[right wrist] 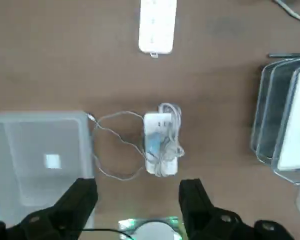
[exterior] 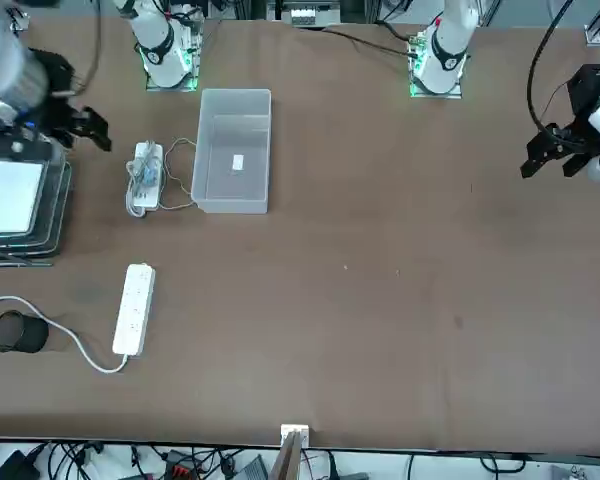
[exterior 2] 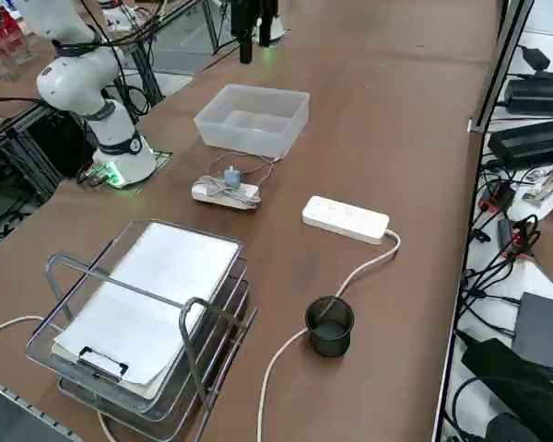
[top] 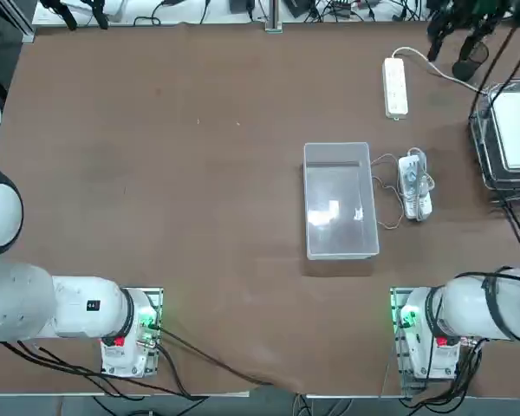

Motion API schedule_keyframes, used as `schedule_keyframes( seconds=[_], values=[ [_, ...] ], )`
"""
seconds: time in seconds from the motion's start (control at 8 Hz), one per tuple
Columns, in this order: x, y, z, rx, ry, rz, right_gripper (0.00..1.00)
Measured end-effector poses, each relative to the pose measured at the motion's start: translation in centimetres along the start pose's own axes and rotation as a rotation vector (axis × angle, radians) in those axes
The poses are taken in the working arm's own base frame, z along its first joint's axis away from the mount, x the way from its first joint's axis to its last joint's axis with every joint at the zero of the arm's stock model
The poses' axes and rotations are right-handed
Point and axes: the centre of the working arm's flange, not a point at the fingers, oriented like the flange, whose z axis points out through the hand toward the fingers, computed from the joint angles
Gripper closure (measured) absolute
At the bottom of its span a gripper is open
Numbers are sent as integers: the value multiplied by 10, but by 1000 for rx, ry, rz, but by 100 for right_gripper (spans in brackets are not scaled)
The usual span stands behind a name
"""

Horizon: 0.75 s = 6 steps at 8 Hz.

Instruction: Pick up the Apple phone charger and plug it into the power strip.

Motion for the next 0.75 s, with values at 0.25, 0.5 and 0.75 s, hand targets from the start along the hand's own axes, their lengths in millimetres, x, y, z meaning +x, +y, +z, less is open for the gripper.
schedule_keyframes(
  seconds=[0.25, 0.5, 0.75],
  values=[
    [-6, -26, 46, -74, 7, -49, 0],
    [-23, -31, 94, -79, 46, -56, 1],
    [-37, -32, 129, -68, 82, 22, 1]
  ],
)
